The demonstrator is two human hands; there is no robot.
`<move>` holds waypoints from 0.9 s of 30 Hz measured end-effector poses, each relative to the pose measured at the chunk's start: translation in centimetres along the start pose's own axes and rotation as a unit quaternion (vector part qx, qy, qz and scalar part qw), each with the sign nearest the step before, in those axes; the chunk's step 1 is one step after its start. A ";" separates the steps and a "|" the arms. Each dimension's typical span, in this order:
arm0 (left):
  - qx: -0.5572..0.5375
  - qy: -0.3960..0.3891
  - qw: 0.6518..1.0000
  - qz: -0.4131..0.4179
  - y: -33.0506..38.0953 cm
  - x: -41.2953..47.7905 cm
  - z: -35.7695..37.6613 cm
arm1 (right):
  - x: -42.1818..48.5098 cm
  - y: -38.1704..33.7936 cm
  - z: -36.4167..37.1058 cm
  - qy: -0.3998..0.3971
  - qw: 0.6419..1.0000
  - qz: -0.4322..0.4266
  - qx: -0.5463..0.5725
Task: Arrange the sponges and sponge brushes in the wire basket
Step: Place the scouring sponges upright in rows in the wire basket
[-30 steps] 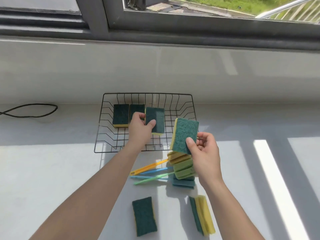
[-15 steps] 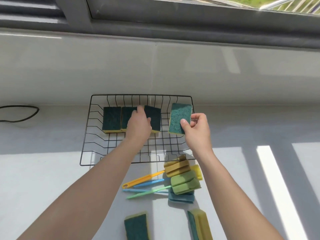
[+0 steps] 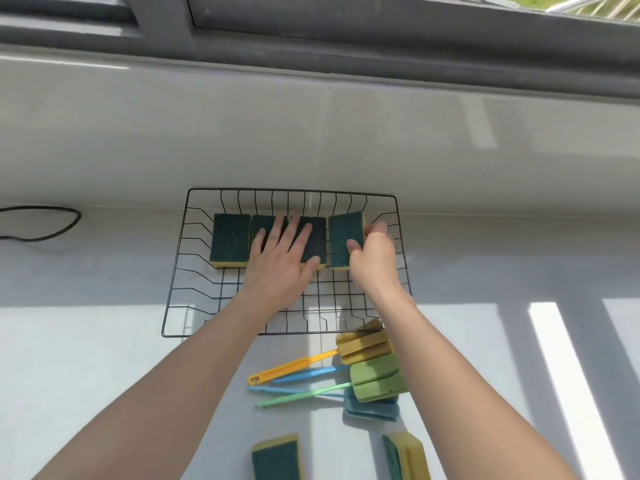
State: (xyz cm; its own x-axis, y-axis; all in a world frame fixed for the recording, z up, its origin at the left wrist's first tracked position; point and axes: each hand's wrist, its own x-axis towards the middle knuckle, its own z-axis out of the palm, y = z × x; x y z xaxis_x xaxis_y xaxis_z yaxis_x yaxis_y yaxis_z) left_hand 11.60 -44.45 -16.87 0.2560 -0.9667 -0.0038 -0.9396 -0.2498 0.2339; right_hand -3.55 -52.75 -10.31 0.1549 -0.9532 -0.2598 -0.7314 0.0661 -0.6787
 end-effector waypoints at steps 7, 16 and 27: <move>0.024 -0.015 1.000 0.001 -0.4 0.0 0.8 | 0.2 1.0 1.5 0.001 0.998 -0.048 -0.034; 0.025 -0.013 0.999 -0.017 -0.2 -0.2 1.1 | -0.2 3.5 2.3 -0.063 0.983 -0.107 -0.133; 0.022 -0.066 0.997 -0.040 0.5 0.3 -0.2 | -2.0 2.2 1.7 -0.062 0.981 -0.092 -0.160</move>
State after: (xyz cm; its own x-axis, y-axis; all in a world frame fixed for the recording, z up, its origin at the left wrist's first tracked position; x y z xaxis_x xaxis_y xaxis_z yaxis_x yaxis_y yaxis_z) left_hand 11.29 -44.88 -16.55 0.3018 -0.9417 -0.1484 -0.9271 -0.3262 0.1846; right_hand -4.30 -50.19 -12.43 0.3688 -0.8956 -0.2488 -0.8519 -0.2185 -0.4760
